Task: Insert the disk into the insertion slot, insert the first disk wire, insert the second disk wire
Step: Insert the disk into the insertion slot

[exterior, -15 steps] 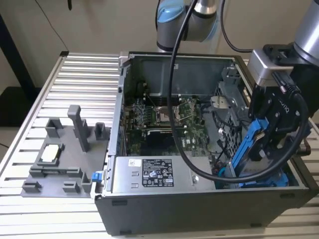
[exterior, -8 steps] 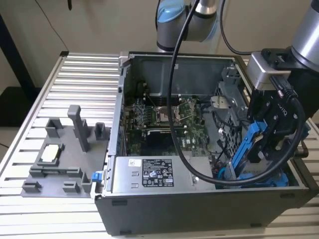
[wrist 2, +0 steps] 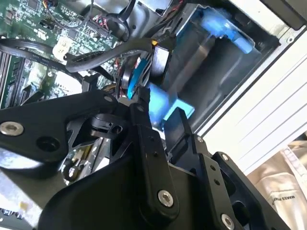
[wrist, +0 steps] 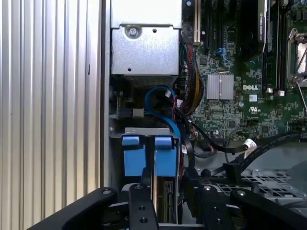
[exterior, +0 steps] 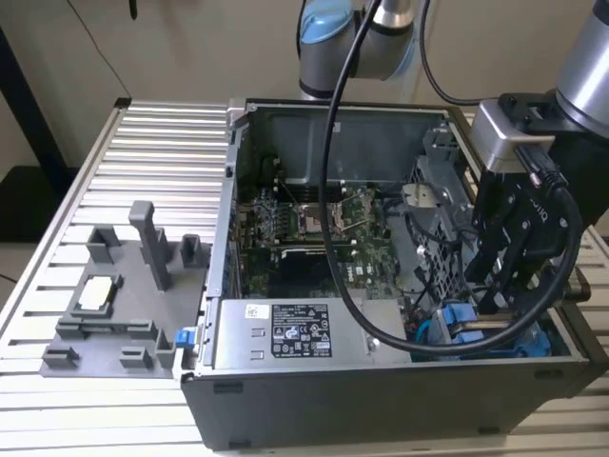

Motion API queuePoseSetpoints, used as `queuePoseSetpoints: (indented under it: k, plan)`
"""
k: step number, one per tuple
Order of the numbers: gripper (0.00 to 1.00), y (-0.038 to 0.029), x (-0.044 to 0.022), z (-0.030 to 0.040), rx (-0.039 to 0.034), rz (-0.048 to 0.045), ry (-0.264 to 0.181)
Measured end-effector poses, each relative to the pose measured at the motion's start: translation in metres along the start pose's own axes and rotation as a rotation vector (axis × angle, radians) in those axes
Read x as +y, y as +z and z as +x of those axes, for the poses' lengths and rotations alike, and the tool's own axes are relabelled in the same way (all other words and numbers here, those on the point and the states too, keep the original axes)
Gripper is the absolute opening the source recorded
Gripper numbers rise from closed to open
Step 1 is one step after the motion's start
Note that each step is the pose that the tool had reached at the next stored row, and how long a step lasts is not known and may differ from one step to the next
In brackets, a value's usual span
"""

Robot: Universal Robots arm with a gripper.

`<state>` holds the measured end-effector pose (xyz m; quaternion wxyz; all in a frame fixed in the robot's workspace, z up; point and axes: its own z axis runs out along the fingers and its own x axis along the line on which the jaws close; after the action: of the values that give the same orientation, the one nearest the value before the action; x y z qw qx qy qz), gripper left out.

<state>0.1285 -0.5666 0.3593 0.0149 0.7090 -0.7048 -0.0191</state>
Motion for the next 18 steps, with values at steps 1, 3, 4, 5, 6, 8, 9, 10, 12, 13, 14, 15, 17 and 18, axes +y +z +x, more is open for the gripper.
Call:
queuePoseSetpoints:
  k: [1,3,4,5,6,8,9,10,12,13,14,15,17,18]
  plan:
    - [0.41,0.0000,0.0000,0.0000,0.0000,0.0000,0.000]
    - [0.41,0.0000,0.0000,0.0000,0.0000,0.0000,0.000]
    - [0.41,-0.0006,0.0001,0.0000,0.0000,0.0000,0.000]
    - [0.41,-0.0023,0.0001,-0.0001,0.0001,-0.0001,0.000]
    - [0.41,-0.0054,0.0003,-0.0001,0.0009,0.0000,0.000]
    - [0.41,-0.0132,0.0007,-0.0003,0.0028,-0.0001,0.000]
    - [0.41,-0.0178,0.0009,-0.0005,0.0036,-0.0001,0.000]
    - [0.41,-0.0220,0.0011,-0.0006,0.0043,-0.0001,0.001]
    - [0.41,-0.0303,0.0015,-0.0009,0.0065,-0.0001,0.001]
    - [0.41,-0.0340,0.0016,-0.0011,0.0074,-0.0001,0.001]
    - [0.41,-0.0366,0.0018,-0.0015,0.0089,0.0000,0.001]
    - [0.41,-0.0372,0.0017,-0.0024,0.0114,0.0001,0.001]
    - [0.41,-0.0373,0.0021,-0.0037,0.0134,0.0102,0.001]
    - [0.41,-0.0372,0.0026,-0.0039,0.0135,0.0236,0.001]
